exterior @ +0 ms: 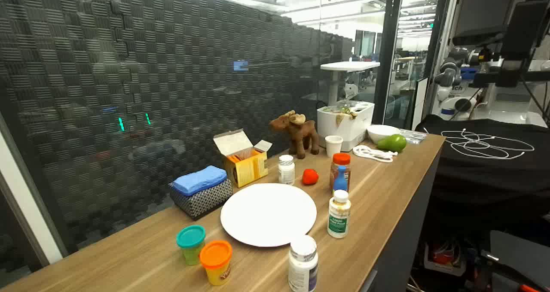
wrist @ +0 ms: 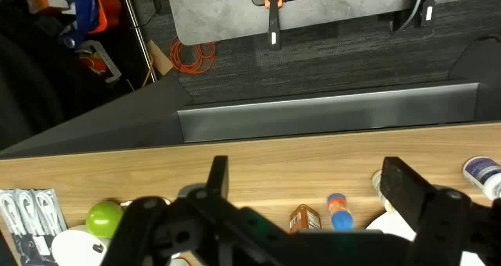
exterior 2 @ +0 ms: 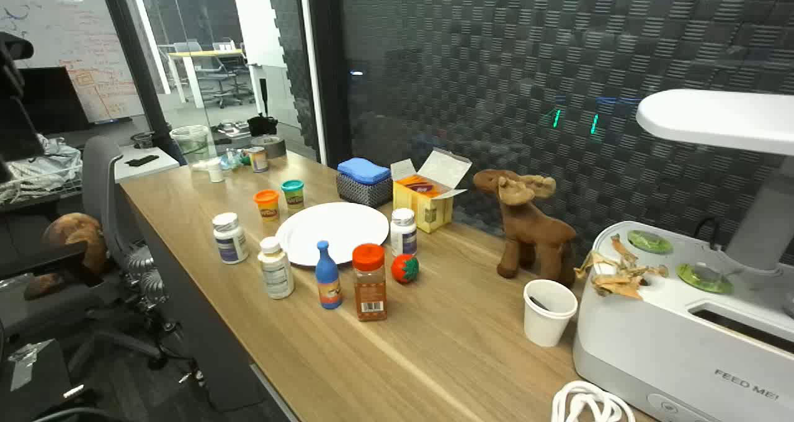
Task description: Put the bottles and red plushy on the table onto the plate
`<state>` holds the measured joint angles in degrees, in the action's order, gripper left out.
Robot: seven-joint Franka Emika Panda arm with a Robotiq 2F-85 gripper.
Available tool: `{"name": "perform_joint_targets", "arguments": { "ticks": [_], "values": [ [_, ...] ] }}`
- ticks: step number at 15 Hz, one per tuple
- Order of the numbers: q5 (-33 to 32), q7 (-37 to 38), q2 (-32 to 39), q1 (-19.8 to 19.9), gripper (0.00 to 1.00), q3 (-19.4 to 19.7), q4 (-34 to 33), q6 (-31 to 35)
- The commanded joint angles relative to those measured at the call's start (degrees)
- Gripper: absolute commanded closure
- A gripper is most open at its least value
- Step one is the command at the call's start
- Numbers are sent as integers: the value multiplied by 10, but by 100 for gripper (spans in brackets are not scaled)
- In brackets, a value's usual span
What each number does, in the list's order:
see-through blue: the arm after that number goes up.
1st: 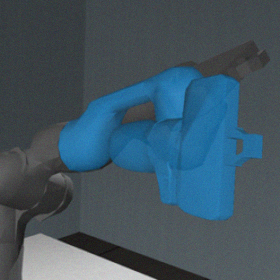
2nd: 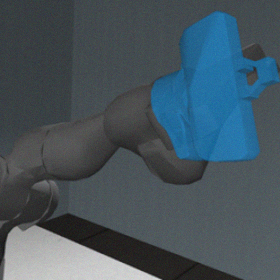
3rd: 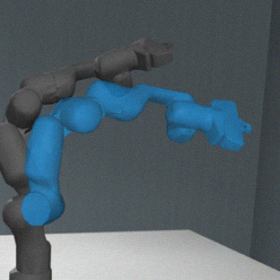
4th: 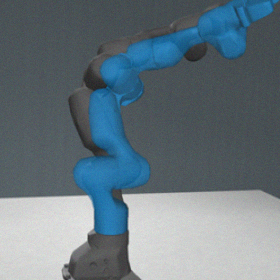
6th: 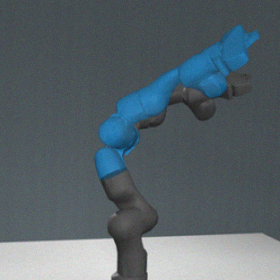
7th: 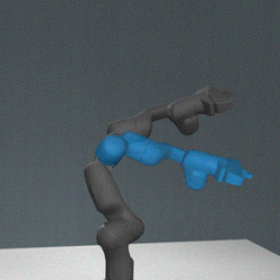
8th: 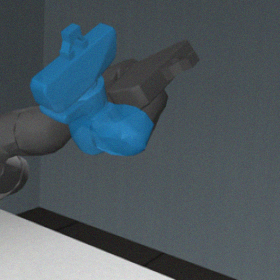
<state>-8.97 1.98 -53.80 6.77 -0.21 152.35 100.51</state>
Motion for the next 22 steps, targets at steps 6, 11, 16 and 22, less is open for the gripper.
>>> {"name": "perform_joint_targets", "arguments": {
  "ticks": [6,11,16,22],
  "values": [
    [-5,5,-2,-8,0,5,-5,-2],
    [-5,5,-2,-8,0,5,-5,-2],
    [-5,5,-2,-8,0,5,-5,-2],
    [21,-1,60,-24,0,14,-32,34]
  ]
}}
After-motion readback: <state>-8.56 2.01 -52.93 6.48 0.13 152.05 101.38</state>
